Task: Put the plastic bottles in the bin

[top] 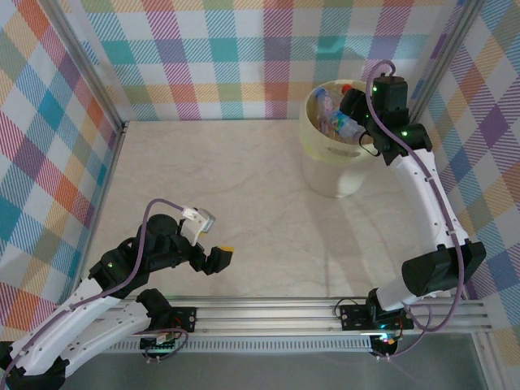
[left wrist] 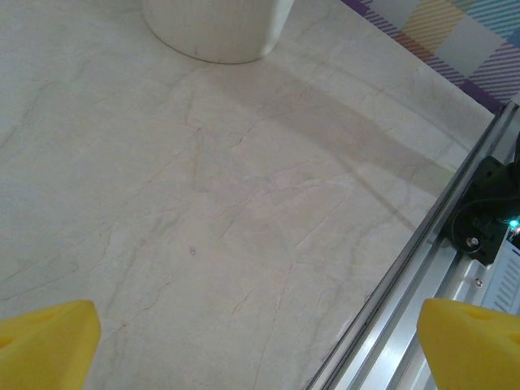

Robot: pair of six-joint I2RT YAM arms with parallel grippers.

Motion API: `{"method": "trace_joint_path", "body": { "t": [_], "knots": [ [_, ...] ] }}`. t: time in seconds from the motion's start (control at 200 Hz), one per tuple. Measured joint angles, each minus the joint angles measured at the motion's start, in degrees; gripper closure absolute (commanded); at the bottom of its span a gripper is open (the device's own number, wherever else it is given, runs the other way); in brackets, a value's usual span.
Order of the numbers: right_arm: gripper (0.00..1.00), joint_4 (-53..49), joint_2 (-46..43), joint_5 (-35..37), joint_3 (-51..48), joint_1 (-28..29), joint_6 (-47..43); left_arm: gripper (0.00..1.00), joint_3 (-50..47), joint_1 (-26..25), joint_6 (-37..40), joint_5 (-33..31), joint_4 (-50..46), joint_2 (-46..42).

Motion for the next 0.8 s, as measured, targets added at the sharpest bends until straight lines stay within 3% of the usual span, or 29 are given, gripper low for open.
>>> {"method": "trace_joint_path", "body": {
  "t": [0.8],
  "knots": [
    [0.11,-1.42,-2.93,-7.67,-1.88,0.0,-6.82,0.0,0.0,0.0,1.05,0.0,0.11,-3.78]
  ]
}}
